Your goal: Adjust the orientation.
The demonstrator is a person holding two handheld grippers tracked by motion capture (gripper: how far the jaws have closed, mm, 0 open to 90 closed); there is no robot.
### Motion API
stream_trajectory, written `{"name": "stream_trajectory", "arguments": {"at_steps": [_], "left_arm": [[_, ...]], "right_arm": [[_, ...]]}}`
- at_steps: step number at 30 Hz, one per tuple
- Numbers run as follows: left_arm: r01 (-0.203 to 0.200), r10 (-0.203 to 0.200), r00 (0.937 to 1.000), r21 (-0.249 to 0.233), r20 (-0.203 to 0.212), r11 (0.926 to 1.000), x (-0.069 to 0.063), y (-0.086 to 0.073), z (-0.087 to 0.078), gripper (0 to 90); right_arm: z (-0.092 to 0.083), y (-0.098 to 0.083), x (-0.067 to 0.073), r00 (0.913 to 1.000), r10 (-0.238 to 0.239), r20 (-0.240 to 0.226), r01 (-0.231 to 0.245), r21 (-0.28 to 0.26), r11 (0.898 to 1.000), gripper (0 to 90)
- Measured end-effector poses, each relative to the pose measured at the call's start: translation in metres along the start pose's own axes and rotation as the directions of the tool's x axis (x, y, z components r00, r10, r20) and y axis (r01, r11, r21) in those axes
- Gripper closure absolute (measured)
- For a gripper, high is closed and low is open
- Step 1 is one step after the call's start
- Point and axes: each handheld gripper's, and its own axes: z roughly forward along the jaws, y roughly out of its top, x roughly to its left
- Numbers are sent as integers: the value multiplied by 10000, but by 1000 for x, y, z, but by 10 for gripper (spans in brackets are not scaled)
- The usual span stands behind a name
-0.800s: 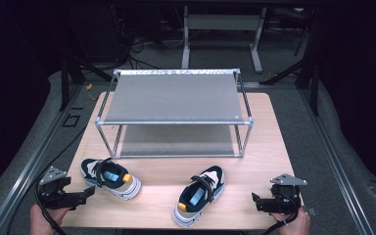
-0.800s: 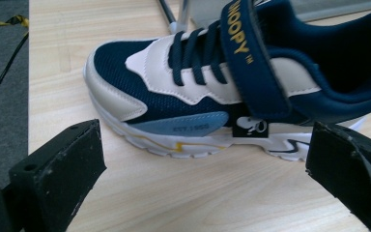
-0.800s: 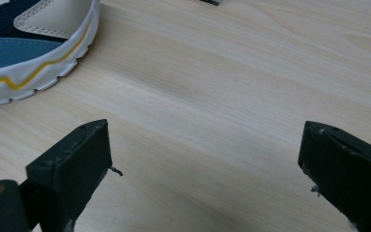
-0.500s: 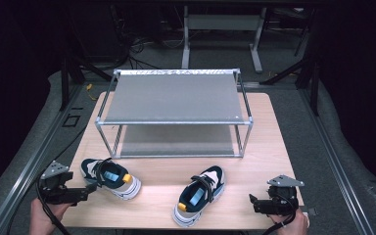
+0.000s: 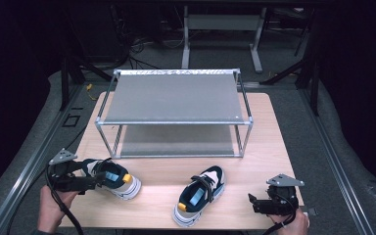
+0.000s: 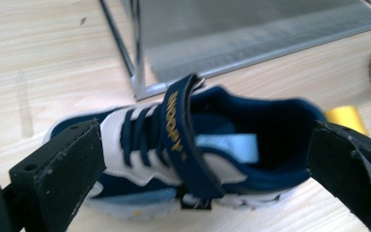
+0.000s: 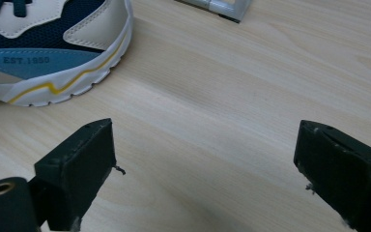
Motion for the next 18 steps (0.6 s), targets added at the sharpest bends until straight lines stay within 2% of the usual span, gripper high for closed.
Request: {"name": "stream_trajectory", "arguments": {"at_steps": [1,3,5,6,8,9,12,13,18], "left_arm": [[0,0,10000,0,0,10000,0,0,0,11],[71,-71,10000,127,51,9999,-2,8,8,49],[84,-85,10000,215,40,9997,-2,9,11,124],[211,-212,9998,376,8,9991,-1,11,17,154],[297,-295,9996,485,-44,9984,0,12,21,171],[437,-431,9990,593,-103,9973,4,12,25,256],[547,-534,9984,678,-210,9962,7,13,28,303],[586,-572,9982,745,-204,9955,9,12,28,347],[932,-926,9956,929,-106,9913,17,6,32,450]], "right_arm": [[0,0,0,9999,-120,-47,121,16,9999,72],[1,0,1,9999,-71,-156,72,53,10000,74],[1,-1,1,9998,-119,-147,120,69,9999,74],[1,-2,2,9999,-103,-68,103,59,9999,81],[1,-2,2,9999,-89,-116,90,156,9998,82],[2,-3,1,9999,-68,-106,71,195,9998,84],[2,-3,1,9998,-65,-181,70,268,9996,86],[1,-3,1,9997,-112,-196,118,290,9995,88],[2,-3,2,9999,-72,-135,75,205,9998,96]]}}
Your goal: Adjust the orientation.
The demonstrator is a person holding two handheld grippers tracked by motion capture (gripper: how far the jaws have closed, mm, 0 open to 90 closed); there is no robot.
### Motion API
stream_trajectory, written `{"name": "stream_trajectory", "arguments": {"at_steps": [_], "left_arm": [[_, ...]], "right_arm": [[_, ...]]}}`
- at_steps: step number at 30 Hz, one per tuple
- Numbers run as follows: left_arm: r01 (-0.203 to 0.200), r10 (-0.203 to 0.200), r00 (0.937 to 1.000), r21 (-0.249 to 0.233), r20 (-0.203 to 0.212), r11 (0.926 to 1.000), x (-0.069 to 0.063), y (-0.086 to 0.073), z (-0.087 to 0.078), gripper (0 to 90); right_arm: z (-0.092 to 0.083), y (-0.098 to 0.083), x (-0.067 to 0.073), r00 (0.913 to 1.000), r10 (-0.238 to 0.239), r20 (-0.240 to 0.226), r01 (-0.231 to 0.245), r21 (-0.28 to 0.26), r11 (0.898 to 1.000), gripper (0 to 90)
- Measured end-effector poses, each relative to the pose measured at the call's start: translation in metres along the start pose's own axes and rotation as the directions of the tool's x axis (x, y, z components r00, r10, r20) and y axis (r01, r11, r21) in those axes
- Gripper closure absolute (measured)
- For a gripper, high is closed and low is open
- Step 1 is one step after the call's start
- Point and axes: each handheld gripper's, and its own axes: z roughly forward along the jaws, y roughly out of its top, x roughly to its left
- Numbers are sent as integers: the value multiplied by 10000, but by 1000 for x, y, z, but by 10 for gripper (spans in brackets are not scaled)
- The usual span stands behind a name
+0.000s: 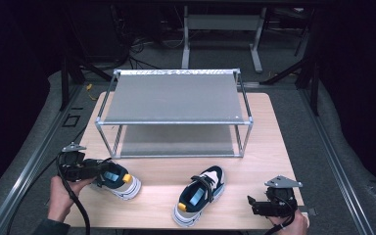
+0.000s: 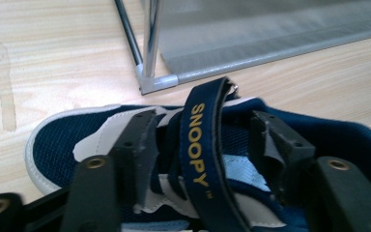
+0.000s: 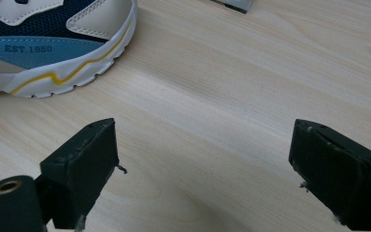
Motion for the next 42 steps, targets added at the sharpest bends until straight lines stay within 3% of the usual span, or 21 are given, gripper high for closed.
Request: {"name": "stream_trajectory", "arguments": {"at_steps": [8,11,17,27,33,34,38,41,42], "left_arm": [[218,-211,9990,-179,385,9996,5,-7,2,635],[269,-263,9994,-260,217,9993,3,-8,3,695],[338,-334,9994,-401,108,9986,2,-9,1,720],[-279,281,9996,-744,8,9968,-9,-10,-15,727],[-574,629,9969,-1078,476,9925,-18,-8,-32,728],[-767,845,9942,-1107,668,9909,-22,-7,-38,728],[-972,1091,9894,-1207,957,9879,-29,-5,-43,728],[-1226,1408,9798,-1293,1419,9840,-36,-2,-45,728],[-1226,1408,9798,-1293,1419,9840,-36,-2,-45,728]], "right_arm": [[1,-3,-3,9999,121,32,-121,77,9999,107],[0,-4,-3,9998,191,80,-191,-39,9998,110],[-2,-3,-4,9999,113,122,-113,-28,9999,114],[1,-2,-3,9998,204,53,-203,-88,9998,115],[0,-3,-4,9997,263,17,-262,-187,9995,115],[-1,-3,-4,9997,228,-23,-228,-189,9996,115],[-1,-2,-4,9997,259,35,-259,-143,9996,116],[-1,-1,-3,9997,244,12,-244,-84,9997,116],[0,-2,-3,9997,254,33,-253,-182,9995,116]]}}
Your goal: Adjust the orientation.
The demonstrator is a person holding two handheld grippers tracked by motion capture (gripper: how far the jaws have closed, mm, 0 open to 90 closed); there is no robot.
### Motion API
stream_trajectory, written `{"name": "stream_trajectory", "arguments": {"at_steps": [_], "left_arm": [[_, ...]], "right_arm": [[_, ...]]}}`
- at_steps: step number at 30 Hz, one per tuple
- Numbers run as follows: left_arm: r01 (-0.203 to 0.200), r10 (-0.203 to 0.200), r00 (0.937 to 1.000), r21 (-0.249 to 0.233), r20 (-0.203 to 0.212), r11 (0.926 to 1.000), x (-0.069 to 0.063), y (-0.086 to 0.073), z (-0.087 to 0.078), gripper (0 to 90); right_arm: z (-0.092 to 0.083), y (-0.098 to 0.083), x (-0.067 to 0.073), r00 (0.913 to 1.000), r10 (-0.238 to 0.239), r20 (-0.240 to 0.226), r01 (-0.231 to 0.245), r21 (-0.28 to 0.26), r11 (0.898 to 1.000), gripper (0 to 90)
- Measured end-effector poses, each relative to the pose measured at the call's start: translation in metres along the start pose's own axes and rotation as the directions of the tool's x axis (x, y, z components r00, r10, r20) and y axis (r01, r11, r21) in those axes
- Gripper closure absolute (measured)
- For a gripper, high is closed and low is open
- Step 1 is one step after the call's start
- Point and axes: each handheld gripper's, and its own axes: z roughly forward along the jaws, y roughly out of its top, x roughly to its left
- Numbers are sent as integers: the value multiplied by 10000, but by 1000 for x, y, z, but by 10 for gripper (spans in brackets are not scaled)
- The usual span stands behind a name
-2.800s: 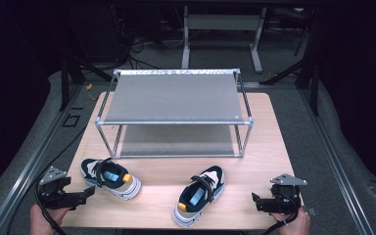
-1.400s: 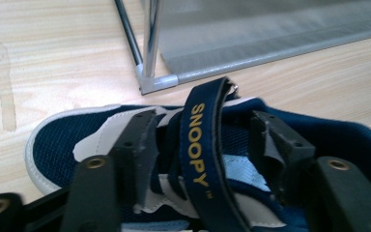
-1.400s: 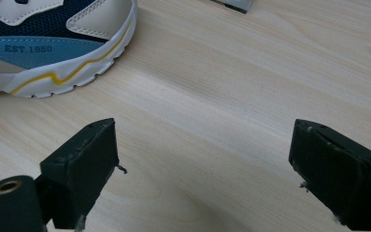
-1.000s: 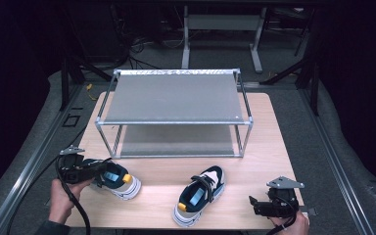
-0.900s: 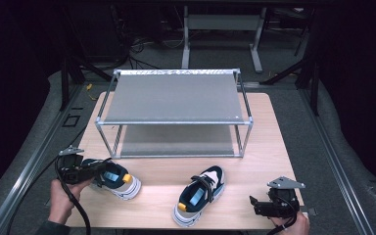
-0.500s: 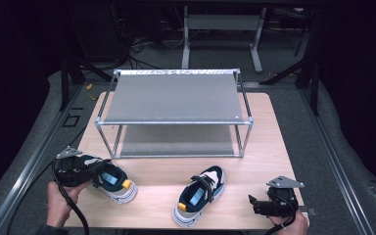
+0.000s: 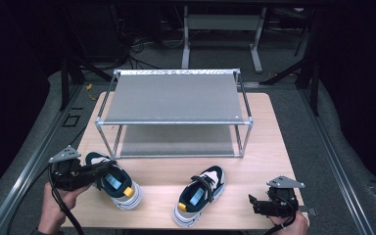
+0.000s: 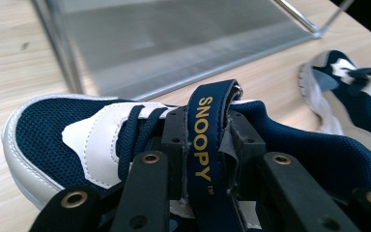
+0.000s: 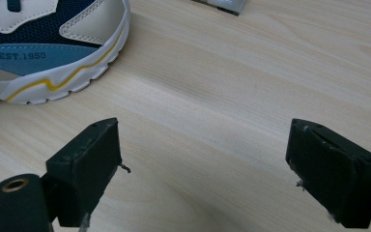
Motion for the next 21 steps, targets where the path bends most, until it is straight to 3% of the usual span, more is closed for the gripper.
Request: {"name": "stream_trajectory", "arguments": {"at_steps": [2,13,14,16,17,18,20,21], "left_arm": [[-226,226,9993,16,305,9997,-5,4,3,728],[-885,859,9911,207,1018,9959,-19,12,23,727],[-1046,1002,9861,270,1328,9941,-21,14,30,726],[-1103,1045,9844,342,1413,9933,-22,15,34,726],[-1347,1255,9790,480,1607,9897,-24,17,41,726],[-1347,1255,9790,480,1607,9897,-24,17,41,726],[-1648,1493,9687,641,1985,9842,-29,19,54,726],[-1664,1489,9671,702,2065,9836,-31,20,58,726]], "right_arm": [[0,0,0,10000,16,-3,-16,-15,10000,117],[-1,-1,1,9999,38,135,-38,29,10000,117],[-1,-1,0,9999,26,165,-26,1,10000,116],[-2,-1,0,9998,73,201,-72,-21,10000,114],[-3,-1,0,9999,110,131,-110,-3,9999,113],[-3,-2,-1,9998,114,136,-114,-27,9999,113],[-3,-2,-1,9998,143,150,-143,6,9999,114],[-3,-2,-1,9997,174,164,-174,-2,9998,114]]}}
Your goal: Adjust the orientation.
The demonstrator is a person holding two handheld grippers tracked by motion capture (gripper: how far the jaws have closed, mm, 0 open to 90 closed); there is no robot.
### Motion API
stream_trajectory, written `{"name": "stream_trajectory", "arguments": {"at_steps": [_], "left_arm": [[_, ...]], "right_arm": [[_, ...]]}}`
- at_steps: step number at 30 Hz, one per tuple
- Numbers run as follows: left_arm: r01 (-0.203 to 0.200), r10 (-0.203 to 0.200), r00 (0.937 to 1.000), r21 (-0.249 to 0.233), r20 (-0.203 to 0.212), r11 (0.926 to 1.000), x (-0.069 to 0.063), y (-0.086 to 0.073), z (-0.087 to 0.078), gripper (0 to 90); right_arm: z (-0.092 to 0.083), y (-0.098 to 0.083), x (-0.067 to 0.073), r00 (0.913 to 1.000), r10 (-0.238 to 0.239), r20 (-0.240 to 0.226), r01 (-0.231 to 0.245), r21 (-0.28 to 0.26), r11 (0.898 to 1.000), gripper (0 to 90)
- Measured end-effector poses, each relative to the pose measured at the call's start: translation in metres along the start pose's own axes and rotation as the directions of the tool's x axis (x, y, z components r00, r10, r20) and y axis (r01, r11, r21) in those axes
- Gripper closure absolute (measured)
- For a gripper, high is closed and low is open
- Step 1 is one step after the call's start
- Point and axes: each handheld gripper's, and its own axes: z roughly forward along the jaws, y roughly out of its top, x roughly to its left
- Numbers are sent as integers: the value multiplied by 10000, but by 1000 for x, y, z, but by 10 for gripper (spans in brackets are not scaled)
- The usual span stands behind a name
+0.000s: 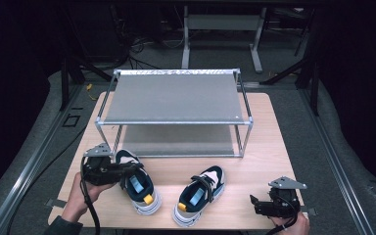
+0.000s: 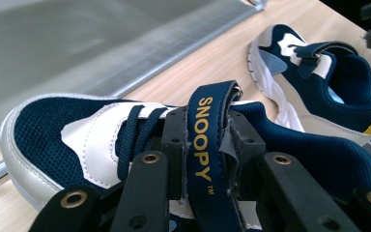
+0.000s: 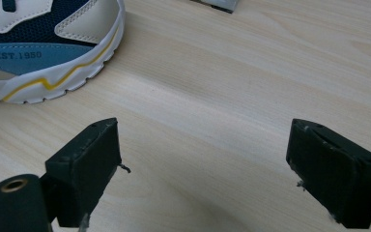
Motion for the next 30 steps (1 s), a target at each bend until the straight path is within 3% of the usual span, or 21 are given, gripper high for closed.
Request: {"name": "stream_trajectory", "arguments": {"at_steps": [8,15,16,17,19,22,25,30], "left_arm": [[-547,510,9965,550,659,9970,-3,9,34,723],[-408,354,9966,732,740,9965,-1,5,47,694],[-260,213,9971,643,730,9976,-1,4,47,572],[-138,103,9985,636,542,9979,-1,4,46,501],[-25,14,9996,431,265,9991,-6,4,40,464],[57,-49,9992,204,-386,9998,-16,3,29,330],[207,-187,9964,238,-830,9995,-25,0,23,310],[370,-278,9893,620,-1433,9974,-31,-12,28,320]], "right_arm": [[2,0,2,9999,-82,-87,83,87,9999,115],[0,0,2,10000,-42,-45,43,136,9999,115],[1,0,1,10000,-44,0,44,98,9999,116],[1,-1,1,10000,-53,-19,53,64,10000,116],[1,-1,1,10000,-42,-36,42,64,10000,116],[0,-1,2,10000,27,7,-27,20,10000,118],[-1,0,1,10000,-44,-39,45,153,9999,118],[-2,0,2,10000,32,-27,-32,-12,10000,121]]}}
